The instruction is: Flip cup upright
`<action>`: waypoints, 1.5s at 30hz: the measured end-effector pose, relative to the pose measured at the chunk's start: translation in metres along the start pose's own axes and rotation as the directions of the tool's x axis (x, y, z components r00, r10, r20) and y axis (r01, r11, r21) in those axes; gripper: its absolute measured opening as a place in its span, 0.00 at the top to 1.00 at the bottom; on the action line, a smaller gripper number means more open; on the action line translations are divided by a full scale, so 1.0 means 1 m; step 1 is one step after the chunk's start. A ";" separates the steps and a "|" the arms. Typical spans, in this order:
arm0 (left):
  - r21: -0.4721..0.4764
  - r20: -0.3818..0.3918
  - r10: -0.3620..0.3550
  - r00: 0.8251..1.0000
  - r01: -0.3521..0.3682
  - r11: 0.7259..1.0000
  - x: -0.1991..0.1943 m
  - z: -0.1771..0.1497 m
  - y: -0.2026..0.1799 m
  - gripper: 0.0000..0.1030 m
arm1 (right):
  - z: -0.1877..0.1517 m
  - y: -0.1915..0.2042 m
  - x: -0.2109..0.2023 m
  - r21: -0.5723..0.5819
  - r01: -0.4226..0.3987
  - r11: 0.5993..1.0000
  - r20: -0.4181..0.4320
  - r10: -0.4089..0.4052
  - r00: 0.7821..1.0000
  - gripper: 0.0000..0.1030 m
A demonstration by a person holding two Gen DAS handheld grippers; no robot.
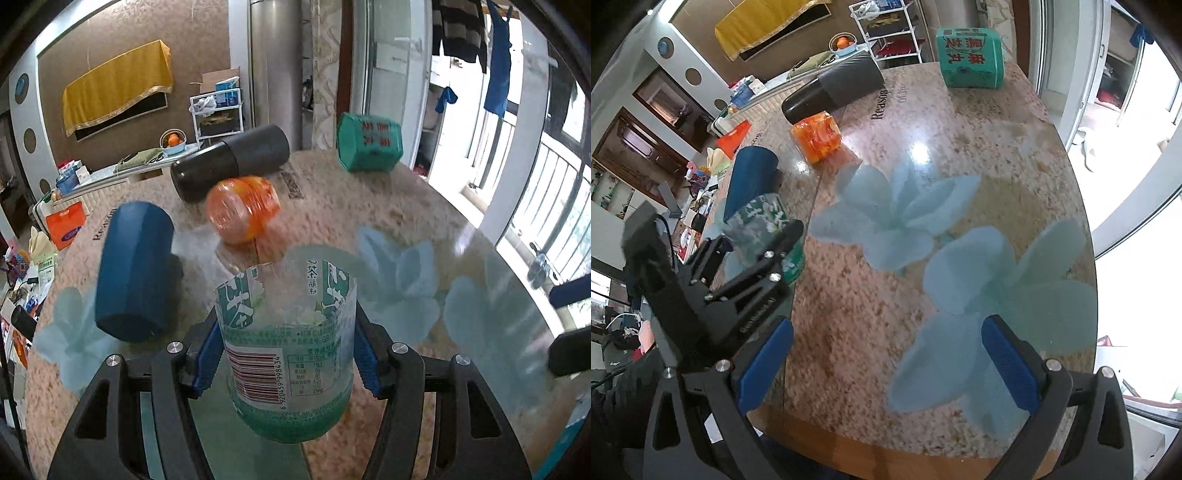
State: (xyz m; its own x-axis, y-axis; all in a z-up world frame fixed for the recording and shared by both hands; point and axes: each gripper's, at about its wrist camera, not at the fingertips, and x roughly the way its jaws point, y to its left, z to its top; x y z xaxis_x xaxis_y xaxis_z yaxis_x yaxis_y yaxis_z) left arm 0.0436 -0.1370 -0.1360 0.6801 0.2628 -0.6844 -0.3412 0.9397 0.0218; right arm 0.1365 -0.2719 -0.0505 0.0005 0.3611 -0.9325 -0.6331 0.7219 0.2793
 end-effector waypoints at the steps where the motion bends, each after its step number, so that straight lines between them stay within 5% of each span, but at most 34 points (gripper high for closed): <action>1: 0.002 -0.002 0.002 1.000 -0.002 1.000 0.001 -0.003 -0.001 0.36 | -0.001 0.000 -0.001 -0.001 0.001 1.000 0.001 -0.001 1.000 0.01; 11: 0.002 -0.038 -0.022 0.999 0.022 1.000 0.006 -0.017 -0.001 0.35 | -0.003 0.008 -0.004 0.003 -0.028 1.000 0.021 0.028 0.999 0.01; 14: -0.005 -0.077 -0.032 0.996 0.031 0.999 0.009 -0.019 0.002 0.29 | -0.002 0.012 -0.005 0.003 -0.067 0.998 0.037 0.067 0.997 0.01; 17: -0.036 -0.124 -0.079 0.989 0.075 0.997 0.009 -0.019 0.006 0.04 | -0.001 0.017 -0.003 -0.004 -0.062 0.998 0.043 0.062 0.997 0.01; 18: -0.047 -0.126 -0.099 0.987 0.094 0.995 0.006 -0.017 0.008 0.02 | -0.001 0.018 -0.002 0.000 -0.058 0.998 0.043 0.057 0.997 0.01; 25: -0.022 -0.133 -0.141 0.981 0.139 0.990 -0.024 0.004 0.013 0.00 | 0.007 0.023 -0.009 0.008 0.007 1.000 0.070 -0.008 0.998 0.01; 30: -0.025 -0.271 -0.130 0.954 0.128 0.991 -0.036 0.022 0.028 0.00 | 0.021 0.040 -0.022 0.001 0.051 0.999 0.118 -0.051 0.992 0.01; 34: -0.083 -0.274 -0.203 0.940 0.187 0.979 -0.057 0.041 0.051 0.00 | 0.033 0.059 -0.025 -0.003 0.108 0.994 0.120 -0.107 0.987 0.01; 45: -0.061 -0.323 -0.209 0.923 0.200 0.978 -0.094 0.082 0.108 0.00 | 0.047 0.107 -0.033 0.037 0.203 0.979 0.122 -0.206 0.971 0.01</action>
State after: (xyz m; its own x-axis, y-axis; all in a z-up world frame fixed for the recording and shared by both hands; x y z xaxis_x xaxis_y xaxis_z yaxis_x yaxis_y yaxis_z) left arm -0.0042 -0.0424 -0.0097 0.4900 -0.0245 -0.8714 -0.2371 0.9582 -0.1603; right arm 0.1055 -0.1789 0.0204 0.2247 0.2740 -0.9351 -0.5910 0.8013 0.0928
